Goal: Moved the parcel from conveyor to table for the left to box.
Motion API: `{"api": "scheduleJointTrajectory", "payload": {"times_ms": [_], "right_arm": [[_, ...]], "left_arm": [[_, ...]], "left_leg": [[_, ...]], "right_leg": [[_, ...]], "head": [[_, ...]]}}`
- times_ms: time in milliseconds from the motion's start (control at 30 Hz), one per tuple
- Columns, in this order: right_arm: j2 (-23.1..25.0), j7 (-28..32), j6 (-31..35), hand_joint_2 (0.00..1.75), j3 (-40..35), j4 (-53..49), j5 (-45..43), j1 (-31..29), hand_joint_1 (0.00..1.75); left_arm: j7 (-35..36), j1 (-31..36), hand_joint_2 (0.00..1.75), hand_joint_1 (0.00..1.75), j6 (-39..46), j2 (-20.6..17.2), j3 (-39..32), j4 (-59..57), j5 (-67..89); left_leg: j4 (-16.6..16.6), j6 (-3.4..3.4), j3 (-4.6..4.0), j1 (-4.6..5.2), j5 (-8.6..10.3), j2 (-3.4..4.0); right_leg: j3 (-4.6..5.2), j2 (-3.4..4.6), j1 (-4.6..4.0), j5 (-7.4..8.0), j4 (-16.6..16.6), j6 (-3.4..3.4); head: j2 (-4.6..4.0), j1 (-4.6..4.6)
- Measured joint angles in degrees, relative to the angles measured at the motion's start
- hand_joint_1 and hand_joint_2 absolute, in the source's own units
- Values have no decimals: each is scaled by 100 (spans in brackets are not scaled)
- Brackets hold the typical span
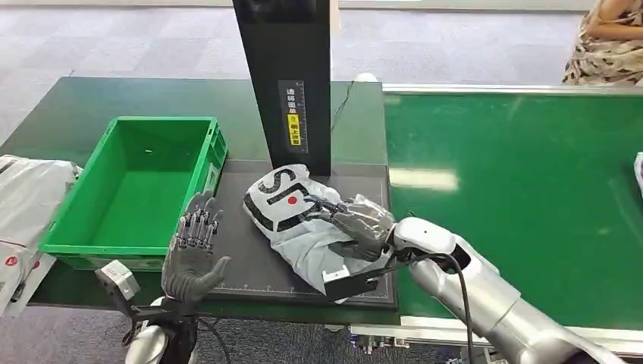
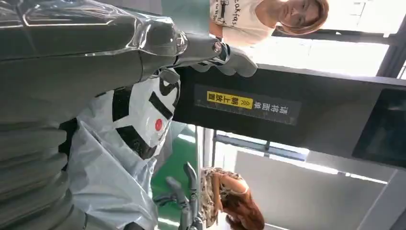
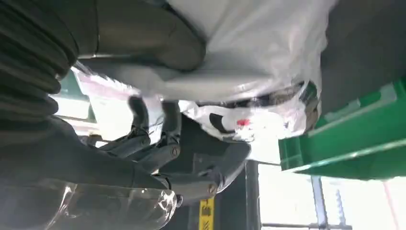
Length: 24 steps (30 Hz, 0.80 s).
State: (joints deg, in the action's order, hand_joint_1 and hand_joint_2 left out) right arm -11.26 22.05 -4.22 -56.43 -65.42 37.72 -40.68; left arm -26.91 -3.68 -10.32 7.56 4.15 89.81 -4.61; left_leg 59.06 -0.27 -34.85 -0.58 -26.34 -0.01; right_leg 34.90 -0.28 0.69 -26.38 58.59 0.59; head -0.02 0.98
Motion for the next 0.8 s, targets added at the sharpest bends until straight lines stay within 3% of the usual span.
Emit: {"api": "scheduleJointTrajectory", "payload": {"times_ms": [200, 433, 633, 800], "right_arm": [[116, 525, 188, 175, 654, -107, -665, 619, 0], [431, 1096, 23, 175, 1863, -486, -2185, 1534, 0], [723, 1085, -450, 175, 2864, -1005, -3125, 2317, 0], [964, 1045, -650, 175, 3493, -1353, -3171, 2922, 0]], "left_arm": [[31, -63, 175, 0, -46, 0, -11, 0, 7], [90, -50, 175, 0, -92, -2, -11, -39, 42], [162, 186, 175, 0, -168, -68, 11, -247, 657], [-193, 593, 175, 0, 99, -201, 201, -652, 1656]], "left_leg": [[0, -2, -1, 0, -2, -2], [-1, -2, 0, 0, -2, -2], [-1, -2, 1, 0, -2, -5], [-1, -3, -1, 0, -2, -4]], "right_leg": [[1, -1, 0, -2, -1, -1], [1, -2, 0, -3, -1, -1], [3, -3, 0, -3, -2, -1], [5, -3, 0, -3, -1, 0]], "head": [[0, -2], [0, 0], [0, 0], [0, -2]]}}
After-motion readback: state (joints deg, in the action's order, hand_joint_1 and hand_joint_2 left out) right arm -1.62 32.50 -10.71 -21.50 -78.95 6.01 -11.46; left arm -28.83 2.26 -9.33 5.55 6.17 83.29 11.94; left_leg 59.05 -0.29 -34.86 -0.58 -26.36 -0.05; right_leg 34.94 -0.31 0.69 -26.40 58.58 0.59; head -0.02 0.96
